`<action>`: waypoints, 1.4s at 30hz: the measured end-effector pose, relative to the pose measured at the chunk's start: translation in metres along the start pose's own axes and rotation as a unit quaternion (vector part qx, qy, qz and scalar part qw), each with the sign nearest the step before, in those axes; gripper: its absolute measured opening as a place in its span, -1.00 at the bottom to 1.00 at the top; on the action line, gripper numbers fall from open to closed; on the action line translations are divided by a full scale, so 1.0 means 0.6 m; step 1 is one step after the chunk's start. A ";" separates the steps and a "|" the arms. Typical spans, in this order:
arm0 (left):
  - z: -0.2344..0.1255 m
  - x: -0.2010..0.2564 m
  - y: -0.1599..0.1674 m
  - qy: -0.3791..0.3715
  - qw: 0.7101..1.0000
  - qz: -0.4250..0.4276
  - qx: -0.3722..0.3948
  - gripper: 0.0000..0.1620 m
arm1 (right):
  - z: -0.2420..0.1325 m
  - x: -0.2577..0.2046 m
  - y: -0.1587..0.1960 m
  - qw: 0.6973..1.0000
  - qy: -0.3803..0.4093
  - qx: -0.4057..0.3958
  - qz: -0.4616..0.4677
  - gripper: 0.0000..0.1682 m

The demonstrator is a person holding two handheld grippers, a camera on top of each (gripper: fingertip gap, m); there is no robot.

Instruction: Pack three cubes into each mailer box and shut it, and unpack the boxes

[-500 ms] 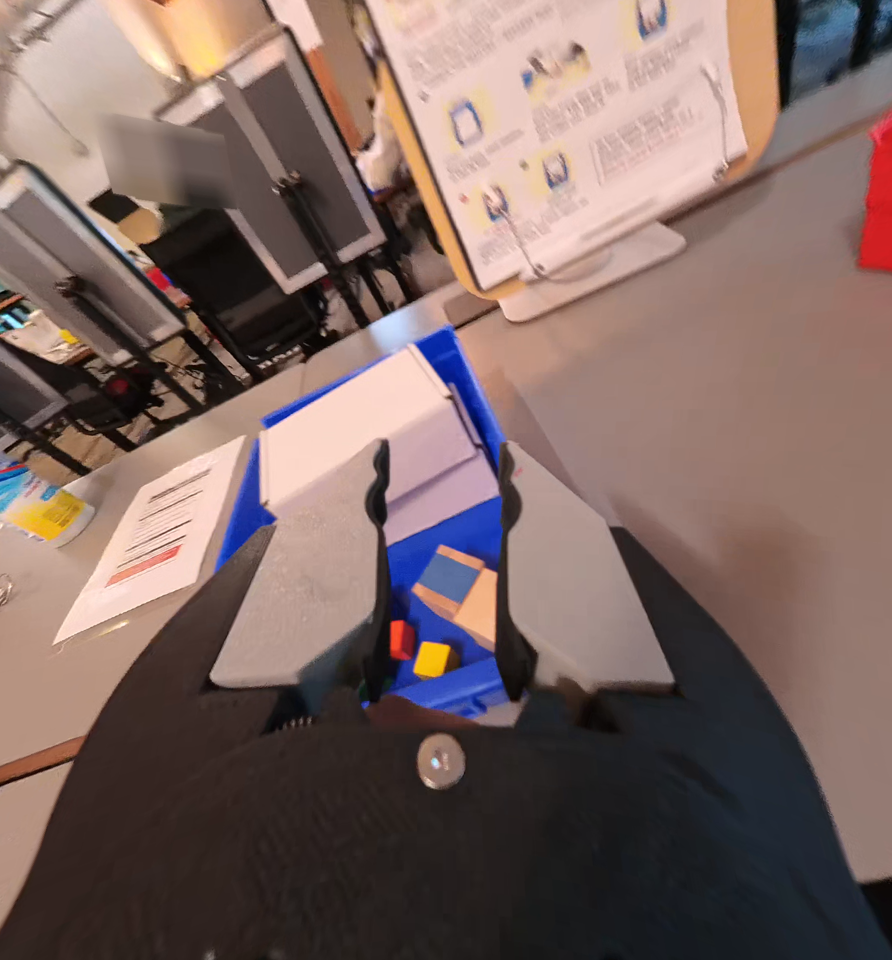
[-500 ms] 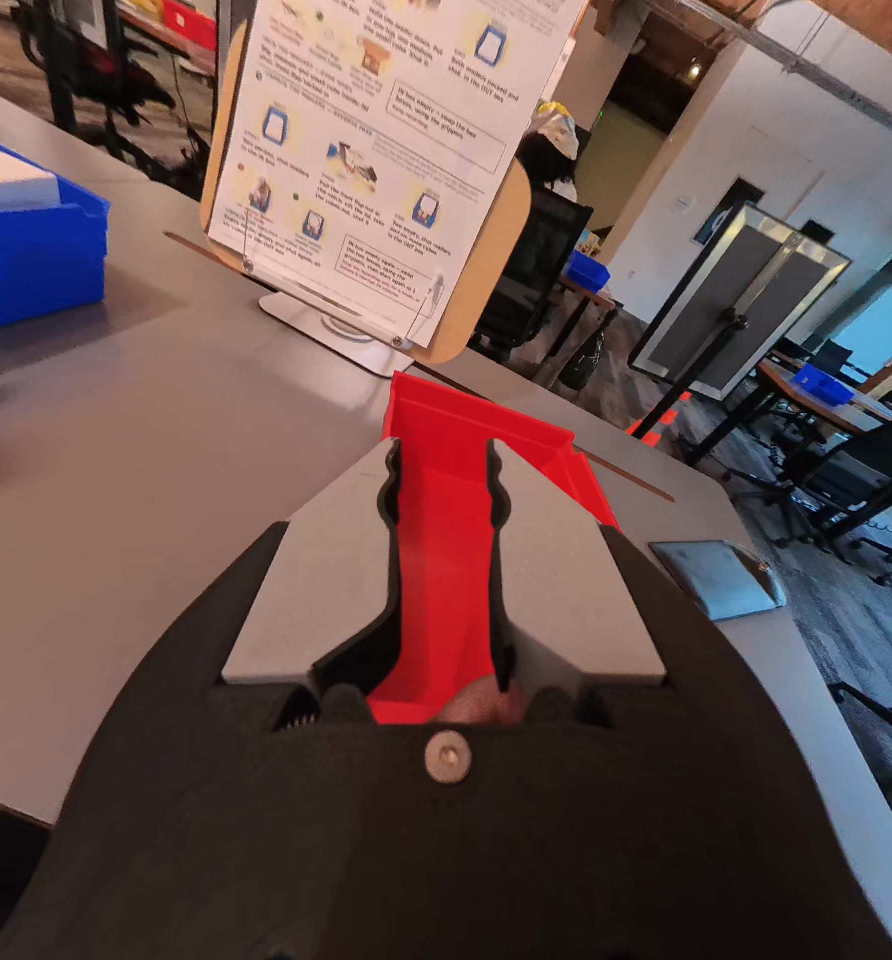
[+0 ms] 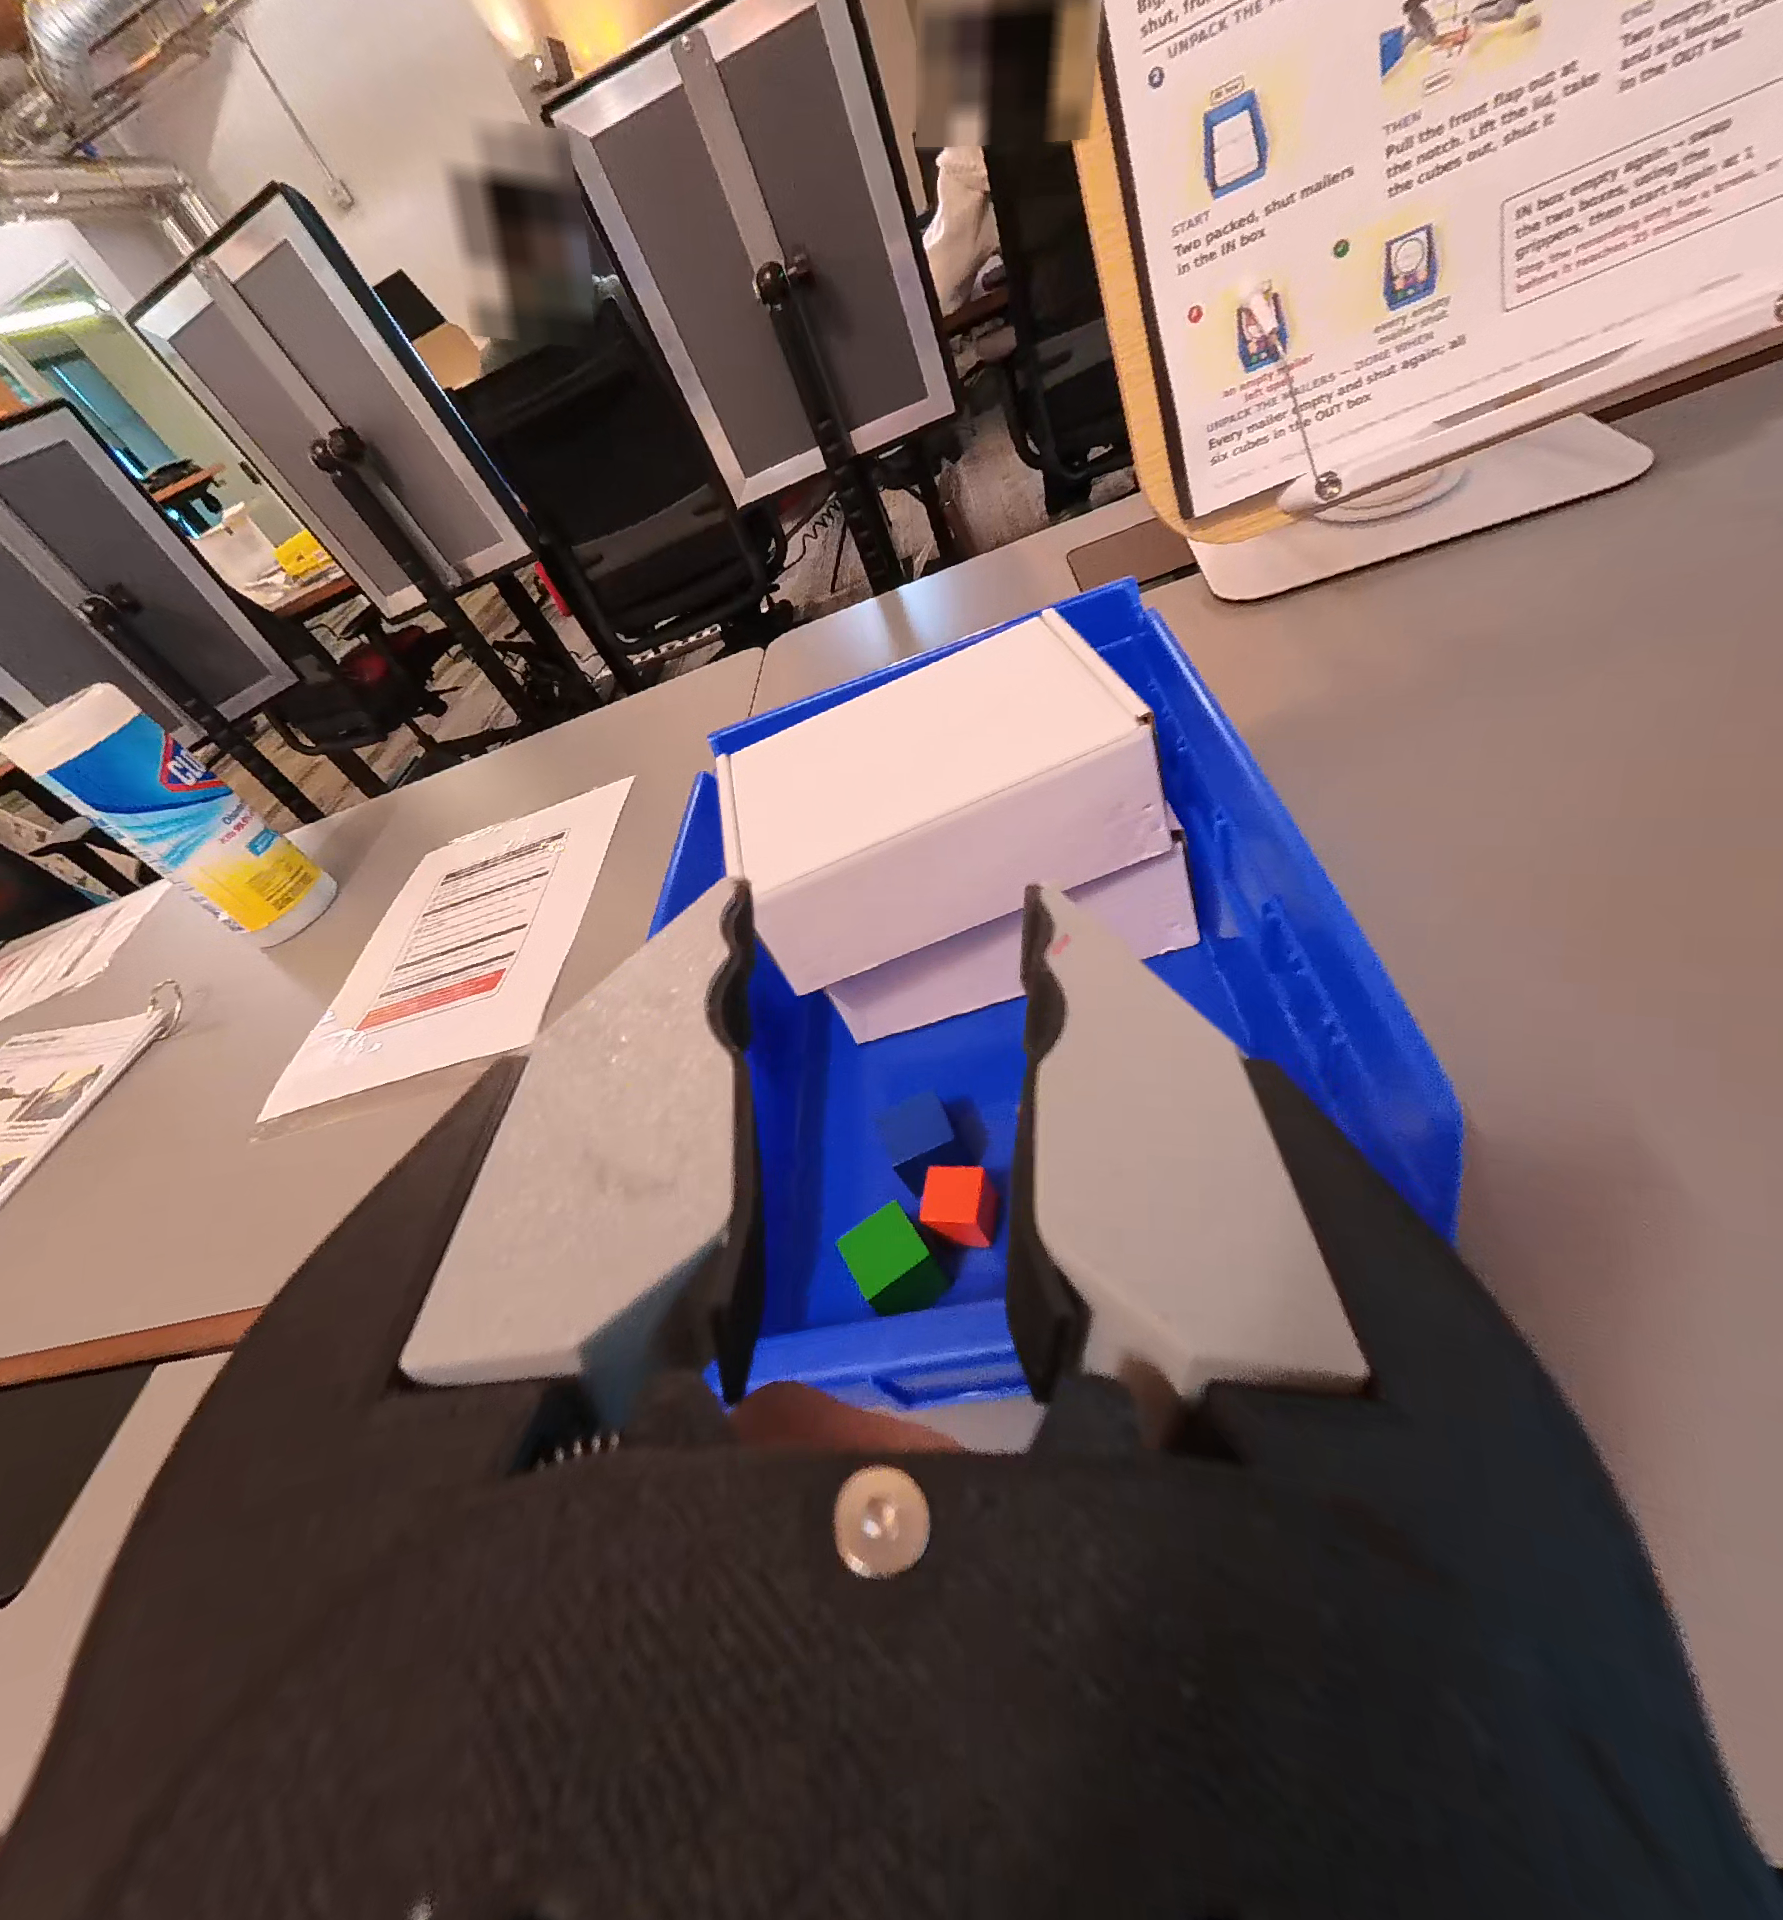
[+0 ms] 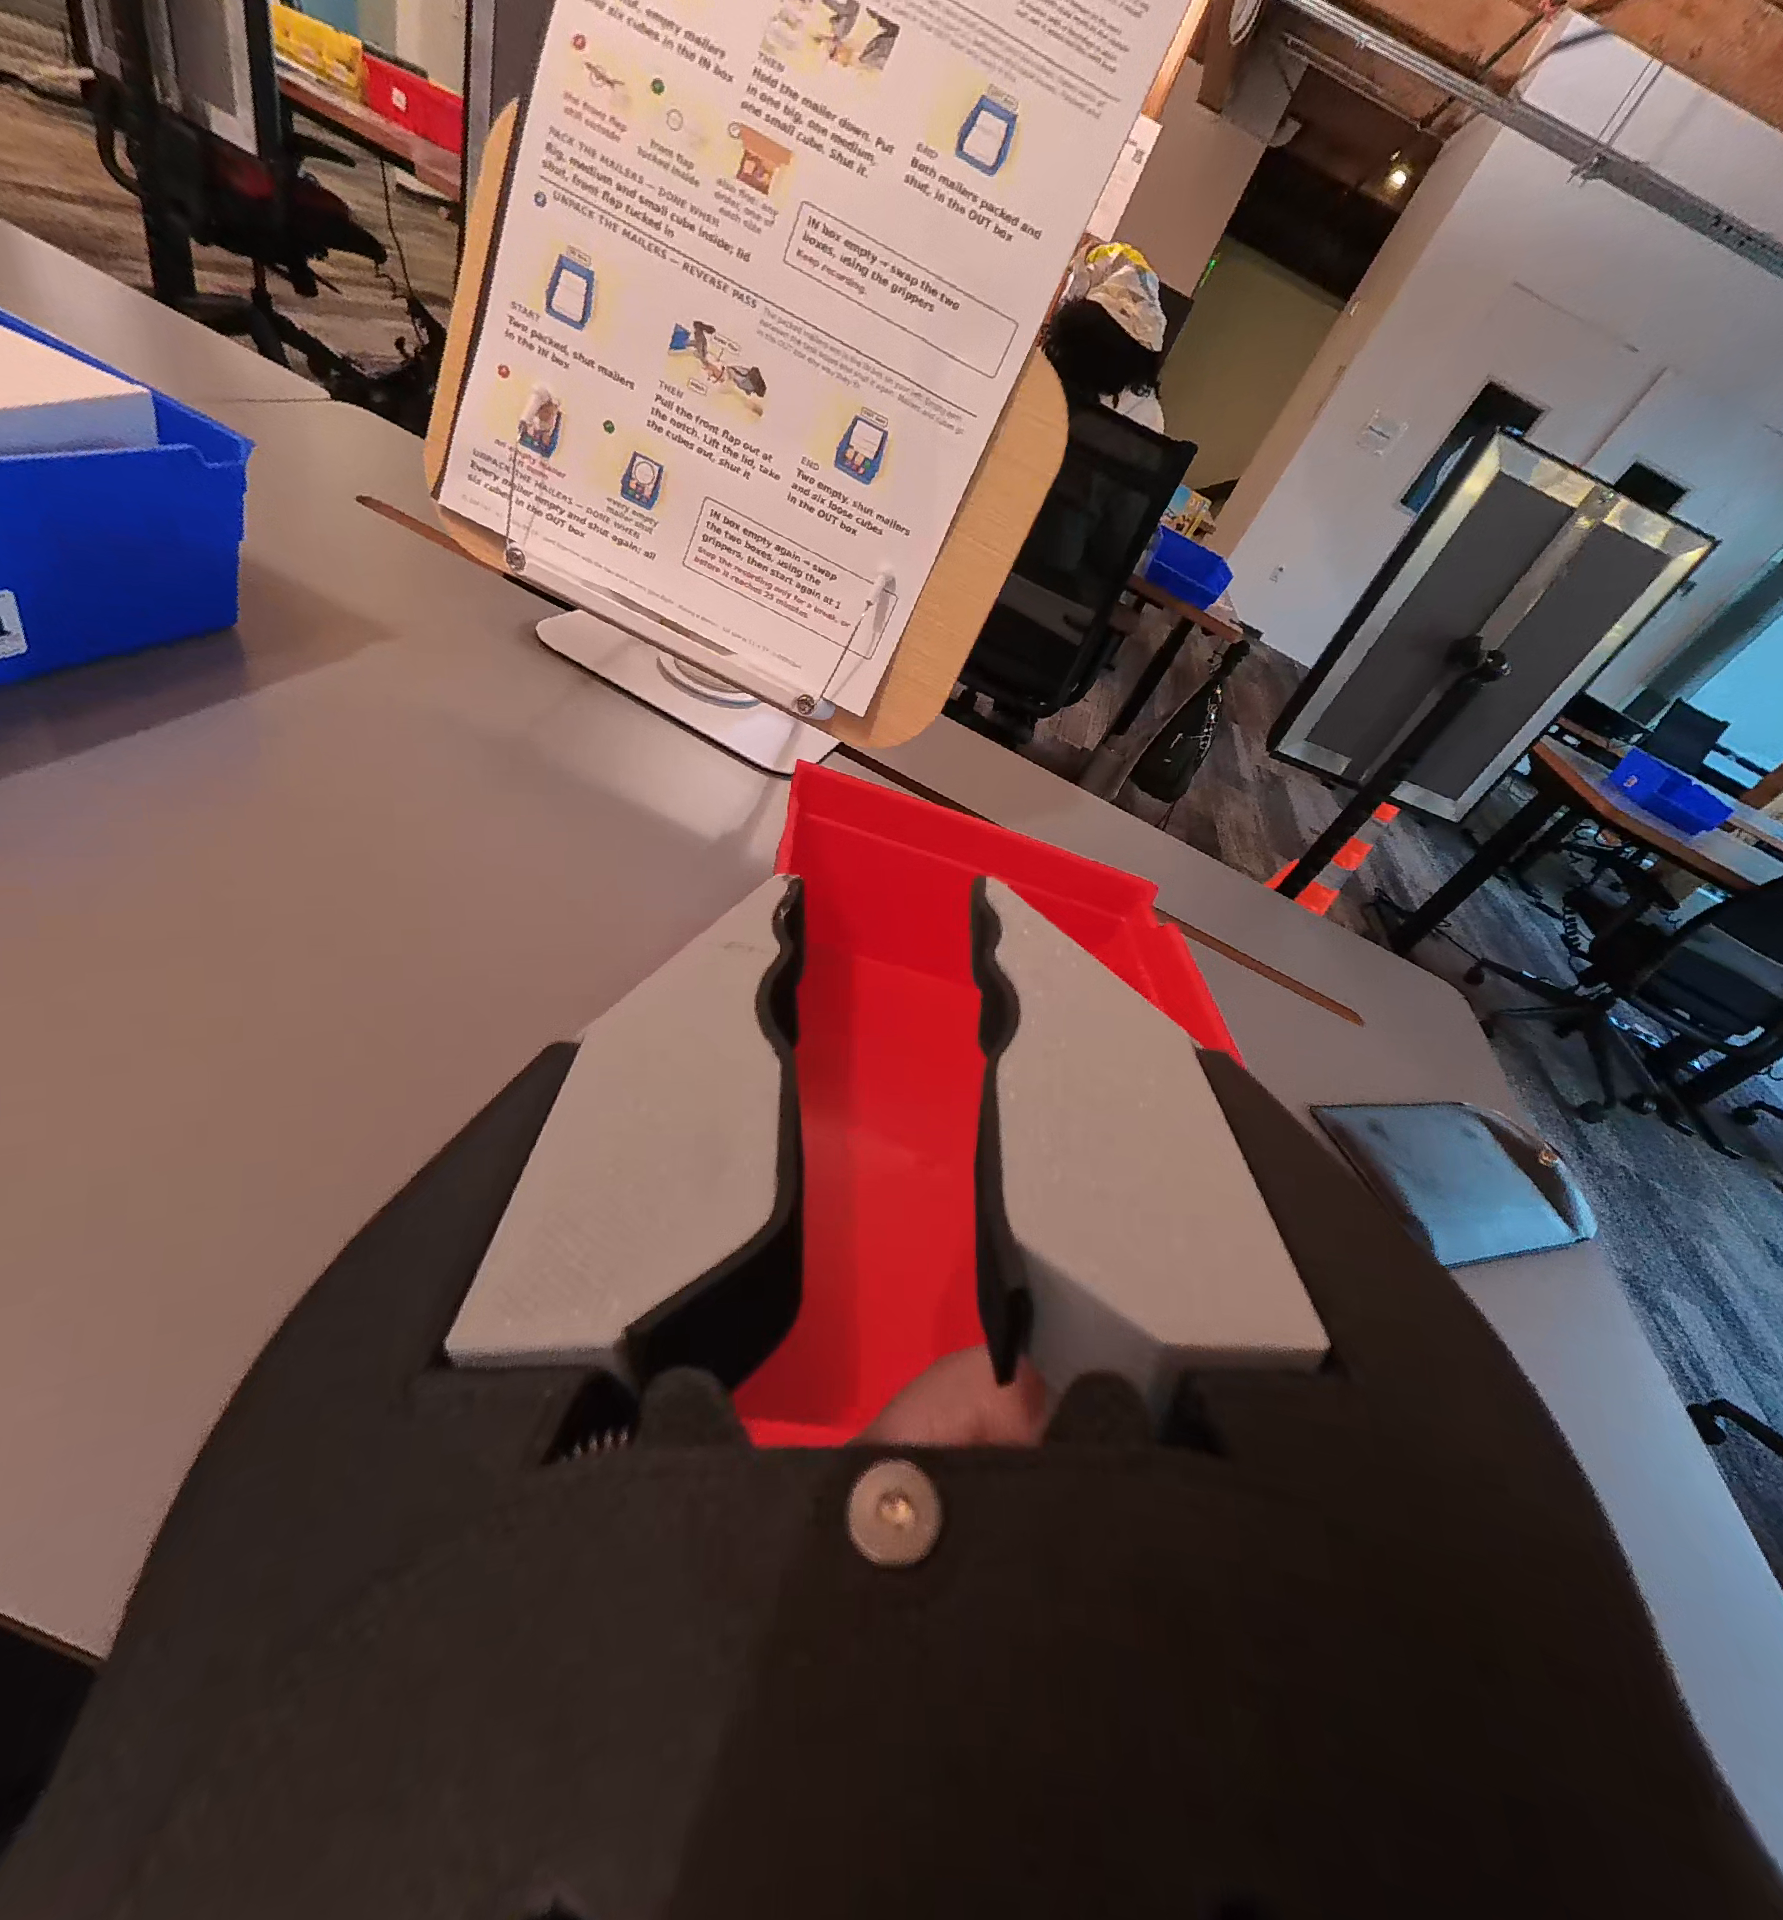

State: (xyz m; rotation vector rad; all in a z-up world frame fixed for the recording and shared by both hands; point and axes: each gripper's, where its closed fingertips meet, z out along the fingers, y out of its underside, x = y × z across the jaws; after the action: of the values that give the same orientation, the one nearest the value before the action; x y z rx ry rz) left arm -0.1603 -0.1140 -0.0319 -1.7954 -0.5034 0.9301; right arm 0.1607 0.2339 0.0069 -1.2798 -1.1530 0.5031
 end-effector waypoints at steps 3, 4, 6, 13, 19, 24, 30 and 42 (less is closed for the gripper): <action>-0.001 -0.002 0.001 -0.004 1.000 0.009 0.000 -0.39 | 0.006 -0.006 0.005 1.000 -0.002 -0.006 -0.010 -0.65; 0.000 -0.002 0.001 -0.005 1.000 0.012 0.000 -0.39 | 0.007 -0.006 0.006 1.000 -0.001 -0.007 -0.014 -0.65; 0.001 0.001 0.003 -0.007 1.000 0.023 -0.003 -0.39 | 0.007 -0.007 0.006 1.000 0.001 -0.006 -0.021 -0.65; 0.011 0.016 0.011 -0.007 0.998 0.058 -0.015 -0.39 | 0.001 0.003 0.000 1.000 0.012 0.005 -0.028 -0.67; 0.029 0.017 0.021 -0.015 0.995 0.093 -0.032 -0.39 | -0.005 0.015 0.005 1.000 0.010 0.003 -0.017 -0.65; 0.069 0.040 0.033 0.025 0.991 0.130 -0.034 -0.39 | -0.010 0.029 0.009 1.000 0.009 0.004 -0.001 -0.65; 0.150 0.031 0.065 0.042 0.950 0.300 -0.070 -0.31 | -0.013 0.044 0.011 1.000 0.010 0.008 0.013 -0.65; 0.248 0.008 0.094 -0.017 0.855 0.516 -0.046 -0.29 | -0.006 0.050 0.022 1.000 0.010 -0.001 0.010 -0.64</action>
State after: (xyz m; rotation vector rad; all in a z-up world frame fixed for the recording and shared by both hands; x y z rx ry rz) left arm -0.2784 -0.0457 -0.1139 -2.1324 0.5033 1.6616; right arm 0.1797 0.2612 0.0067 -1.2958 -1.1262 0.5027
